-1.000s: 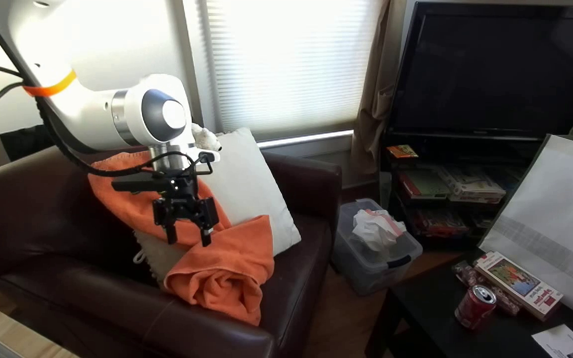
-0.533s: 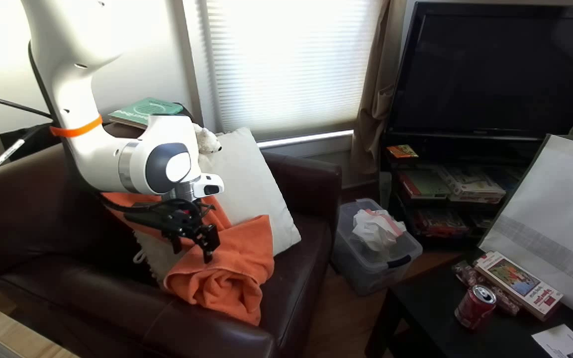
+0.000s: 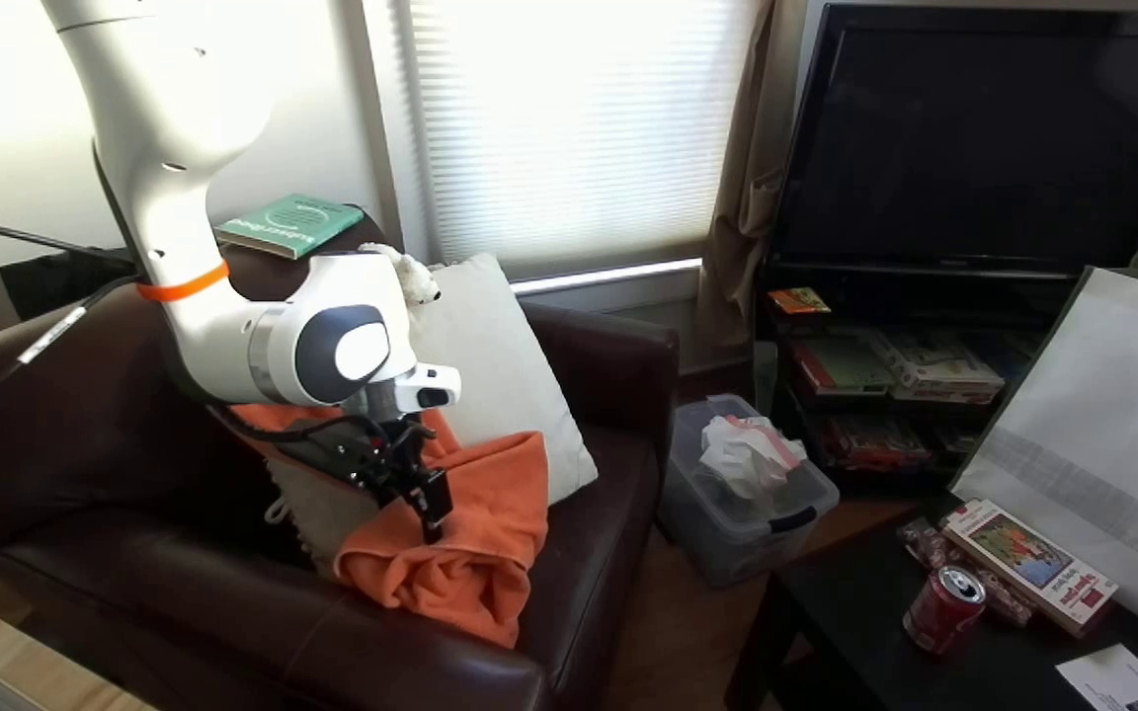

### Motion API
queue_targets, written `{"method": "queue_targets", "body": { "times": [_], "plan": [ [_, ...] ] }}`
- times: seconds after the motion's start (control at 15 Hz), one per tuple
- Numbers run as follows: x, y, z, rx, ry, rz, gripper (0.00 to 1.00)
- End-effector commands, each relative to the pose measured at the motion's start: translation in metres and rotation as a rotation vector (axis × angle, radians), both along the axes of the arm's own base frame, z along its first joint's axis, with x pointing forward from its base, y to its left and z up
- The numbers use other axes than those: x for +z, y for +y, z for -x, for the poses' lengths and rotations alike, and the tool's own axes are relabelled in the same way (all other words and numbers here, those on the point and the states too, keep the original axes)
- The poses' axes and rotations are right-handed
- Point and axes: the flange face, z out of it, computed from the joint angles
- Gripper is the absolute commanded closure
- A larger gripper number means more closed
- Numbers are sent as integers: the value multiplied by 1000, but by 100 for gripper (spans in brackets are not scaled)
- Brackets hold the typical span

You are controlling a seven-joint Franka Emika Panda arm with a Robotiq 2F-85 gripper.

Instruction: Pick up the orange blanket and put it on the backrest of the couch

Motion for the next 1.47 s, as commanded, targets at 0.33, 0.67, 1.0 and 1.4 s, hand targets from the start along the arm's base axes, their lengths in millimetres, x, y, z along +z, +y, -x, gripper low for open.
{"method": "queue_targets", "body": {
  "times": [0.33,0.67,1.0,1.4],
  "plan": [
    [-19,-5,-3,-123,31,54,83],
    [-10,1,3,-81,18,22,98],
    [35,28,60,111,-9,-7,97],
    [71,91,62,428,-5,100,97]
  ]
}}
